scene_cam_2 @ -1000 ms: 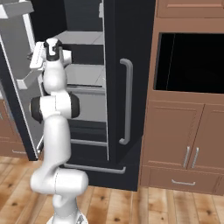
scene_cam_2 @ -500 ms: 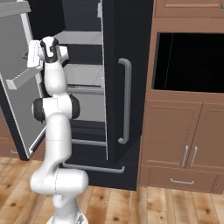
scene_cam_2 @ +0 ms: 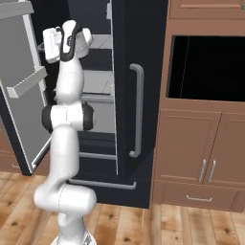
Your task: Place one of the steaks on the plate and the other in the bowl. Then place the bowl in the fridge.
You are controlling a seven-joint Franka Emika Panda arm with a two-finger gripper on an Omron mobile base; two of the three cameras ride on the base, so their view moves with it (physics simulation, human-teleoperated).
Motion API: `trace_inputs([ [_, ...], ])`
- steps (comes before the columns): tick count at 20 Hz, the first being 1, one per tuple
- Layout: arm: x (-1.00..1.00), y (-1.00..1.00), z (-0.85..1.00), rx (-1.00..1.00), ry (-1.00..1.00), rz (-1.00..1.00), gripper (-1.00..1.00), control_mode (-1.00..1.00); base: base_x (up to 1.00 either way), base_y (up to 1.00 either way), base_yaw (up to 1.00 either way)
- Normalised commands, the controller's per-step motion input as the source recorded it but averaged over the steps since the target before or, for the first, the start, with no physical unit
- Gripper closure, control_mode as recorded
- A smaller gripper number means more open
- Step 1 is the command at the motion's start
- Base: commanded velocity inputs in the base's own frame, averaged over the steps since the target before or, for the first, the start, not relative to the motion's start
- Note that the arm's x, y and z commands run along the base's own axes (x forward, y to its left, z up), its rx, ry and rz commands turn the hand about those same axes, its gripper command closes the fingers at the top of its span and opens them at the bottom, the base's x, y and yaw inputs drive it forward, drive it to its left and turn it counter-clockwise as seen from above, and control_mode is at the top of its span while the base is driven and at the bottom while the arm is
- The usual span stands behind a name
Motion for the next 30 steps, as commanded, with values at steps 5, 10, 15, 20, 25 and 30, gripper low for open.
trace_inputs([
  [5,-1.00,-1.00,-0.10,-0.22,-0.23,-0.06,1.00,-1.00,0.00,0.00,0.00],
  [10,-1.00,-0.57,-1.00,-0.29,-0.22,-0.06,1.00,-1.00,0.00,0.00,0.00],
  [15,-1.00,-0.40,-0.99,-0.31,-0.44,0.00,1.00,-1.00,0.00,0.00,0.00],
  [20,-1.00,-0.54,0.64,-0.05,-0.73,0.00,1.00,-1.00,0.00,0.00,0.00],
  [25,-1.00,-0.34,0.01,-0.15,-0.77,0.03,1.00,-1.00,0.00,0.00,0.00],
  [30,-0.38,0.12,-0.15,-0.12,-0.37,-0.47,1.00,-1.00,0.00,0.00,0.00],
])
